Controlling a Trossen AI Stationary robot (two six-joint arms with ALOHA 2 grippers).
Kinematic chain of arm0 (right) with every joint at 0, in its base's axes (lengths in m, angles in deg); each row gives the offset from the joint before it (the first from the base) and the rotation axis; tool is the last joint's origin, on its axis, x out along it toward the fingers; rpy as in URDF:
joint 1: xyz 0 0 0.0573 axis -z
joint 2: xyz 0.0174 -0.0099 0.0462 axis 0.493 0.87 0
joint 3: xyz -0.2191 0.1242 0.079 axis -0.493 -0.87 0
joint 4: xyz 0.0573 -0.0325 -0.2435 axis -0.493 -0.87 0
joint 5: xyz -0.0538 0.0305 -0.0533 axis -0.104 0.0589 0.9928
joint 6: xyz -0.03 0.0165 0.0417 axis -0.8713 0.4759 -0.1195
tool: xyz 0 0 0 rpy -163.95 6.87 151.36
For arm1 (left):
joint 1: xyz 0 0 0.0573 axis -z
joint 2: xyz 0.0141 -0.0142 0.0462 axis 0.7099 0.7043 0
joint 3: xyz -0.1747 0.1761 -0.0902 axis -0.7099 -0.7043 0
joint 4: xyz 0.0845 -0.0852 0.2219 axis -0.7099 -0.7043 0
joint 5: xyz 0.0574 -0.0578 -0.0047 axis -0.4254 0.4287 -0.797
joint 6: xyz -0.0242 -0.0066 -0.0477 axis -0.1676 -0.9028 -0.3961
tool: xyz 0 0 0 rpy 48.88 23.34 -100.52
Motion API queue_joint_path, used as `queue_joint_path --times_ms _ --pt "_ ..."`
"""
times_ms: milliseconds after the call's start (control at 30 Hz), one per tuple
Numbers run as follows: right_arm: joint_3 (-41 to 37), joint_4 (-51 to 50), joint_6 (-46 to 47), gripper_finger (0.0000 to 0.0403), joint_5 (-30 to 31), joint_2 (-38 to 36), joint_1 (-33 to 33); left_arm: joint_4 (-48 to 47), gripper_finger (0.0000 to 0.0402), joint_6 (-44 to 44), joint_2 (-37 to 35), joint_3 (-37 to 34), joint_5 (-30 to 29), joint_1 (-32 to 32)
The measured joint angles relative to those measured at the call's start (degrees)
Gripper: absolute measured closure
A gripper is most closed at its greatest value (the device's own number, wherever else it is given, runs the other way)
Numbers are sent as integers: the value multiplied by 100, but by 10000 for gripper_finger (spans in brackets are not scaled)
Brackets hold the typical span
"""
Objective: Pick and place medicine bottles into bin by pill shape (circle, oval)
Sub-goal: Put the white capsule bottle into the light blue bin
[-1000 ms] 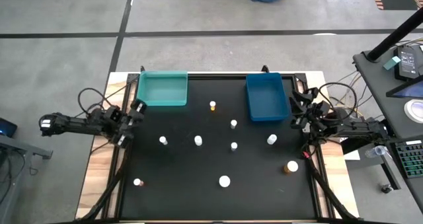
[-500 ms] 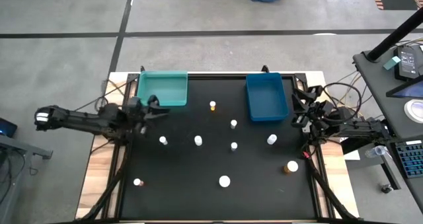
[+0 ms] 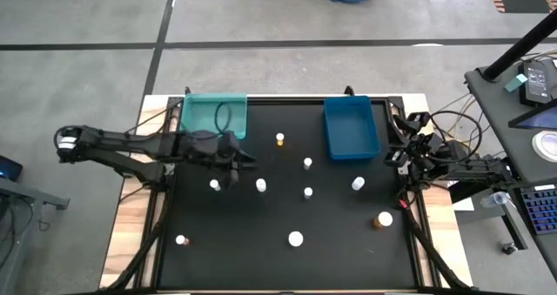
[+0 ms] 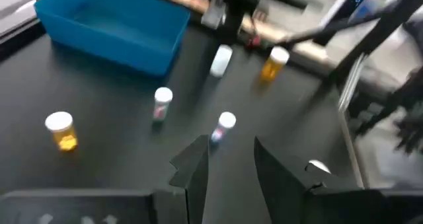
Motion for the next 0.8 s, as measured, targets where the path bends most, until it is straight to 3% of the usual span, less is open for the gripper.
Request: queue_joint_path --times_ms 133,267,633,800 --pt "0 4 -10 282 0 0 2 -1350 295 322 682 1011 69 10" --pt "0 63 -72 282 0 -2 1 -2308 295 531 1248 1588 80 137" --pt "2 198 -556 282 0 -2 1 -2448 295 1148 2560 1516 -409 403" --pt "2 216 -594 282 1 -2 1 -2435 289 1245 2998 1488 -109 427"
